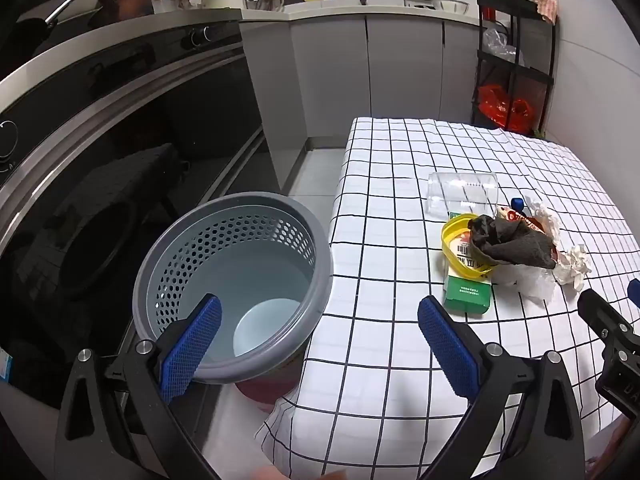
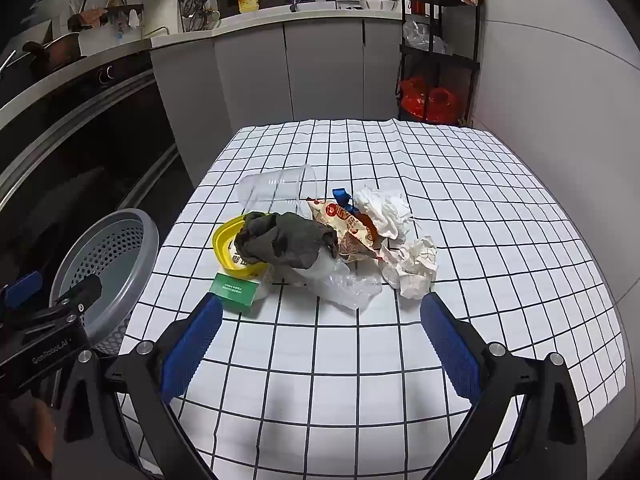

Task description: Collect trash

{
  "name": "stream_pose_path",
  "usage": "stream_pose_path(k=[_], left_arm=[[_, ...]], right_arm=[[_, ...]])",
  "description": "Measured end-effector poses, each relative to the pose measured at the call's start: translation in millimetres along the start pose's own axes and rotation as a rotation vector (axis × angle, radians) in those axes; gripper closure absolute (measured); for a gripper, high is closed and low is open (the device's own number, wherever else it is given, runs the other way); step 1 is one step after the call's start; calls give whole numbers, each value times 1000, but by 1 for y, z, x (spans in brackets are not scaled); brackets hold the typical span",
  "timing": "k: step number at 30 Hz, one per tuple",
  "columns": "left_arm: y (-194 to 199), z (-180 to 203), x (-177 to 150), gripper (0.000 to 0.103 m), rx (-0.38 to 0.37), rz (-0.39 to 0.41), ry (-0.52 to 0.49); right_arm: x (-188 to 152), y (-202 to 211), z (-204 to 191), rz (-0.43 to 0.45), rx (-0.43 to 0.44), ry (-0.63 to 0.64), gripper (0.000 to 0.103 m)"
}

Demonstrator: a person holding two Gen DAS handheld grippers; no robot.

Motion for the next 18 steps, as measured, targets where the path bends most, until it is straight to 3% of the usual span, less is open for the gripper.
stream_pose_path(k=[18], left_arm=[[2,1,0,6,-2,3,1]], right_arm=[[0,2,0,9,3,-1,8]])
Point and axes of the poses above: each gripper's, at about its wrist camera, not at the fingertips, and y roughly against the way its jaws point, z to its right, x to its top, the point moved 1 cm from there along -y, roughly the way its jaws point, and after that the axes turned 11 degrees about x, right-handed, at the moved point
